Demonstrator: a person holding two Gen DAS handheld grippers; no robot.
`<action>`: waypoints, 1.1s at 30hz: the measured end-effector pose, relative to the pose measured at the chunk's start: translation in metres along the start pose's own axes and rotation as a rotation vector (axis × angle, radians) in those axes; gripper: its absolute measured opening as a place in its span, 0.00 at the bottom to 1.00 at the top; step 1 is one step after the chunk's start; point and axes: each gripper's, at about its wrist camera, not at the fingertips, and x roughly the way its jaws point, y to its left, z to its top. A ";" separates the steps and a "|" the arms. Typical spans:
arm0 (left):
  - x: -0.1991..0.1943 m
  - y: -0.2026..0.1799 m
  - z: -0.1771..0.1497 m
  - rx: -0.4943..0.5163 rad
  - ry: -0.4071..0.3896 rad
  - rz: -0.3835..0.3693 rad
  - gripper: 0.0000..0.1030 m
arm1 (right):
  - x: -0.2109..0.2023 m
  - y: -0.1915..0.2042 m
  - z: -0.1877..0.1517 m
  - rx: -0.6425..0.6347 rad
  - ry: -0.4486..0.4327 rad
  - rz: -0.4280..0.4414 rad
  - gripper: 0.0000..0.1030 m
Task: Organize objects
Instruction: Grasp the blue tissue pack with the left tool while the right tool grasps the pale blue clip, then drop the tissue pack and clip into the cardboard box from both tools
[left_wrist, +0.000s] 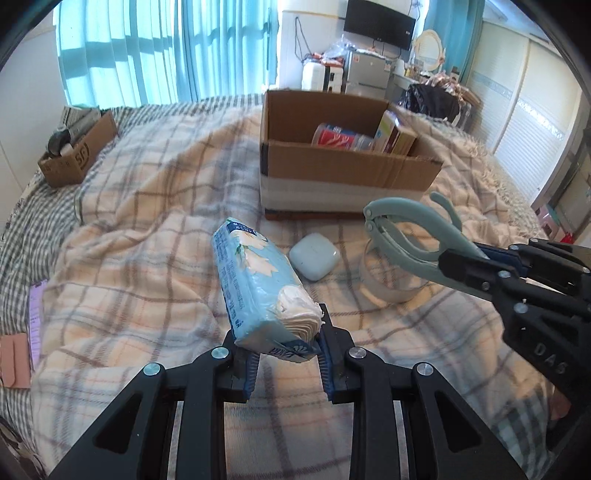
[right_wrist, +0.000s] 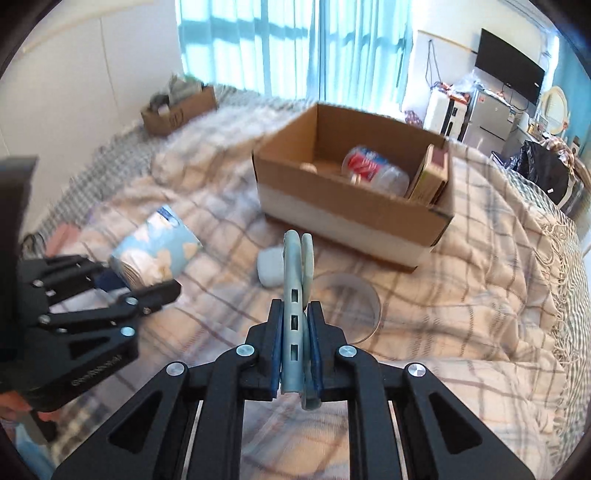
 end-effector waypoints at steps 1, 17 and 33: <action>-0.005 -0.001 0.002 -0.003 -0.010 -0.010 0.26 | -0.007 -0.001 0.001 0.004 -0.017 0.002 0.12; -0.042 -0.029 0.111 0.058 -0.186 -0.100 0.26 | -0.080 -0.035 0.086 0.014 -0.253 -0.036 0.12; 0.050 -0.020 0.210 0.051 -0.178 -0.118 0.26 | 0.001 -0.094 0.194 0.078 -0.283 -0.014 0.12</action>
